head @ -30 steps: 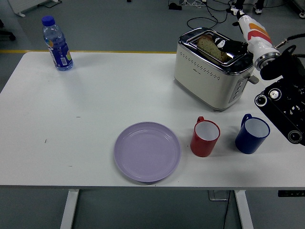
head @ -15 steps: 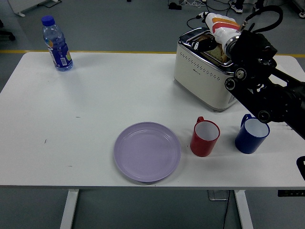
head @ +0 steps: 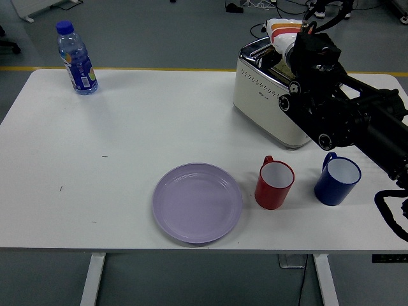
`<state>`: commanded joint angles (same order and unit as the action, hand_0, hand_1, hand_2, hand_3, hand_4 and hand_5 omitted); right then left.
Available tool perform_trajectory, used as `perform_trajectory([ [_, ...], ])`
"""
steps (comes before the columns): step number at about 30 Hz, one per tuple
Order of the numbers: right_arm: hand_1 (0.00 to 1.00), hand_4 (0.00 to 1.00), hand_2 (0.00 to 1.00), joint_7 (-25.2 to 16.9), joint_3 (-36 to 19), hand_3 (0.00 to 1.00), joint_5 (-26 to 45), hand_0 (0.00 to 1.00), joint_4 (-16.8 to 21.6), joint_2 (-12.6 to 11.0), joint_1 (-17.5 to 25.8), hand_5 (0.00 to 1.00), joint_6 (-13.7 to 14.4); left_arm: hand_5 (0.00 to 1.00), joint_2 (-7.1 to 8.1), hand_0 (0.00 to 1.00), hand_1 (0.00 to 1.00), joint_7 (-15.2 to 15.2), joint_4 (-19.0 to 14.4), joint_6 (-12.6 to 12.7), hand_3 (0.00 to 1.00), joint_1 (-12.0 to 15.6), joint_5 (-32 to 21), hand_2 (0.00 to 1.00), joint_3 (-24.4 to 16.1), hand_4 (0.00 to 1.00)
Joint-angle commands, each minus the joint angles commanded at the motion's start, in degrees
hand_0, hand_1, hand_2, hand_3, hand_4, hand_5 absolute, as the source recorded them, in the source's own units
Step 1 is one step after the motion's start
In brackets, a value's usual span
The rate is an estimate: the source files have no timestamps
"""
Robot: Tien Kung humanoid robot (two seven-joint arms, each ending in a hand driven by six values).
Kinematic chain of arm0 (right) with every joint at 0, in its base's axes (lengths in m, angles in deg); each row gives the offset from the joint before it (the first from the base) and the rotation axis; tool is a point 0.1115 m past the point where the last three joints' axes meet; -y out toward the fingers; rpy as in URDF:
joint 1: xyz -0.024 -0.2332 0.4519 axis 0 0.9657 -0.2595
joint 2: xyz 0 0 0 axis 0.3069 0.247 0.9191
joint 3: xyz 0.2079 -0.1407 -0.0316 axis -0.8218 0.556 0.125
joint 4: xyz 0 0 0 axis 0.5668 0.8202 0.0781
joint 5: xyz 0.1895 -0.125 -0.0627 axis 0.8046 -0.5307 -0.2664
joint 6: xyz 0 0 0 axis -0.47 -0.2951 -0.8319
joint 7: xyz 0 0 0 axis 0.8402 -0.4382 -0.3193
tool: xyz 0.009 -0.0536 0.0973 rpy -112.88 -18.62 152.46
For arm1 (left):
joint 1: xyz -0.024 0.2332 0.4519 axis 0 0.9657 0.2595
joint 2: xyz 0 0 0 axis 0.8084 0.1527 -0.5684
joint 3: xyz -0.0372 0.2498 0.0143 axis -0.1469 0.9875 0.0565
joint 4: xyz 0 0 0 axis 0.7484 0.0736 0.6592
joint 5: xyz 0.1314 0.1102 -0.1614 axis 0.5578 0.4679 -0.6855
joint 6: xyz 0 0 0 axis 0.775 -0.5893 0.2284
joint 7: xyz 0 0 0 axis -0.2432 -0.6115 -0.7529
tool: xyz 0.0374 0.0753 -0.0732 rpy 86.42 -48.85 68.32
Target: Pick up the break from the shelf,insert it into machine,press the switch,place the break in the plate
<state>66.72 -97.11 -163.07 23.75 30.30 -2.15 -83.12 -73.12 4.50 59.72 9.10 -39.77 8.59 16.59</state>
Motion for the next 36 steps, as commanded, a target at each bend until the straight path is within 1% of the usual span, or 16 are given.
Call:
perform_trajectory([
  [4, 0.616, 0.742, 0.649, 0.2, 0.4, 0.786, 0.2, 0.659, -3.6, 0.0, -0.7, 0.321, -0.3, 0.874, 0.1, 0.638, 0.524, 0.2, 0.0, 0.3, 0.512, -0.2, -0.3, 0.492, 0.2, 0.291],
  [5, 0.571, 0.74, 0.597, 0.3, 0.5, 0.767, 0.3, 0.608, -4.0, 0.0, -0.7, 0.316, -0.3, 0.871, 0.11, 0.638, 0.519, 0.2, 0.0, 0.4, 0.503, -0.2, -0.3, 0.486, 0.2, 0.293],
  [10, 0.571, 0.74, 0.597, 0.5, 1.3, 0.767, 1.7, 0.608, -6.7, 0.0, -1.1, 0.316, -0.7, 0.871, 0.14, 0.638, 0.519, 0.3, 0.0, 0.6, 0.503, -0.4, -0.5, 0.486, 0.4, 0.293],
  [11, 0.561, 0.737, 0.587, 0.4, 1.5, 0.753, 2.3, 0.593, -6.8, 0.0, -1.1, 0.314, -0.8, 0.872, 0.13, 0.637, 0.519, 0.3, 0.0, 0.7, 0.502, -0.4, -0.4, 0.485, 0.4, 0.294],
  [14, 0.561, 0.737, 0.587, 0.4, 1.9, 0.753, 3.5, 0.593, -6.2, 0.0, -0.9, 0.314, -0.8, 0.872, 0.12, 0.637, 0.519, 0.3, 0.0, 0.6, 0.502, -0.4, -0.3, 0.485, 0.3, 0.294],
  [16, 0.561, 0.737, 0.587, 0.3, 2.1, 0.753, 4.7, 0.593, -5.0, 0.0, -0.6, 0.314, -0.7, 0.872, 0.11, 0.637, 0.519, 0.2, 0.0, 0.6, 0.502, -0.4, -0.2, 0.485, 0.3, 0.294],
  [17, 0.531, 0.731, 0.566, 0.2, 2.2, 0.732, 5.0, 0.543, -4.3, 0.0, -0.5, 0.307, -0.8, 0.873, 0.1, 0.635, 0.518, 0.2, 0.0, 0.6, 0.499, -0.4, -0.1, 0.484, 0.2, 0.296],
  [22, 0.531, 0.731, 0.566, -0.2, 2.7, 0.732, 6.2, 0.543, -3.8, 0.0, -0.4, 0.307, -0.6, 0.873, 0.14, 0.635, 0.518, 0.1, 0.0, 0.6, 0.499, -0.5, 0.1, 0.484, 0.1, 0.296],
  [23, 0.415, 0.689, 0.457, -0.4, 2.9, 0.623, 6.4, 0.37, -3.9, 0.0, -0.4, 0.264, -0.4, 0.871, 0.13, 0.634, 0.517, 0.1, 0.0, 0.6, 0.495, -0.5, 0.3, 0.479, -0.1, 0.295],
  [24, 0.415, 0.689, 0.457, -0.4, 2.9, 0.623, 6.5, 0.37, -4.0, 0.0, -0.4, 0.264, -0.3, 0.871, 0.13, 0.634, 0.517, 0.1, 0.0, 0.7, 0.495, -0.5, 0.3, 0.479, -0.1, 0.295],
  [28, 0.415, 0.689, 0.457, -0.7, 4.1, 0.623, 7.0, 0.37, -4.5, 0.0, -0.2, 0.264, 1.6, 0.871, 0.16, 0.634, 0.517, 0.1, 0.0, 0.7, 0.495, -0.5, 0.6, 0.479, -0.3, 0.295],
  [29, 0.338, 0.578, 0.418, -0.7, 4.3, 0.537, 7.1, 0.284, -4.6, 0.0, -0.2, 0.149, 1.8, 0.865, 0.16, 0.635, 0.512, 0.0, 0.0, 0.8, 0.49, -0.5, 0.6, 0.477, -0.3, 0.293],
  [31, 0.338, 0.578, 0.418, -0.7, 4.9, 0.537, 7.3, 0.284, -4.9, 0.0, -0.2, 0.149, 2.6, 0.865, 0.18, 0.635, 0.512, 0.1, 0.0, 0.8, 0.49, -0.5, 0.6, 0.477, -0.3, 0.293],
  [34, 0.338, 0.578, 0.418, -1.0, 5.4, 0.537, 7.1, 0.284, -5.2, 0.0, 0.0, 0.149, 4.7, 0.865, 0.14, 0.635, 0.512, 0.0, 0.0, 0.8, 0.49, -0.4, 0.7, 0.477, -0.4, 0.293],
  [35, 0.318, 0.489, 0.399, -1.0, 5.4, 0.515, 7.1, 0.214, -5.2, 0.0, 0.0, 0.064, 5.0, 0.864, 0.14, 0.634, 0.512, 0.0, 0.0, 0.8, 0.488, -0.4, 0.8, 0.475, -0.4, 0.295],
  [36, 0.318, 0.489, 0.399, -1.1, 5.3, 0.515, 6.8, 0.214, -5.0, 0.0, 0.1, 0.064, 5.6, 0.864, 0.14, 0.634, 0.512, 0.0, 0.0, 0.8, 0.488, -0.3, 0.8, 0.475, -0.4, 0.295],
])
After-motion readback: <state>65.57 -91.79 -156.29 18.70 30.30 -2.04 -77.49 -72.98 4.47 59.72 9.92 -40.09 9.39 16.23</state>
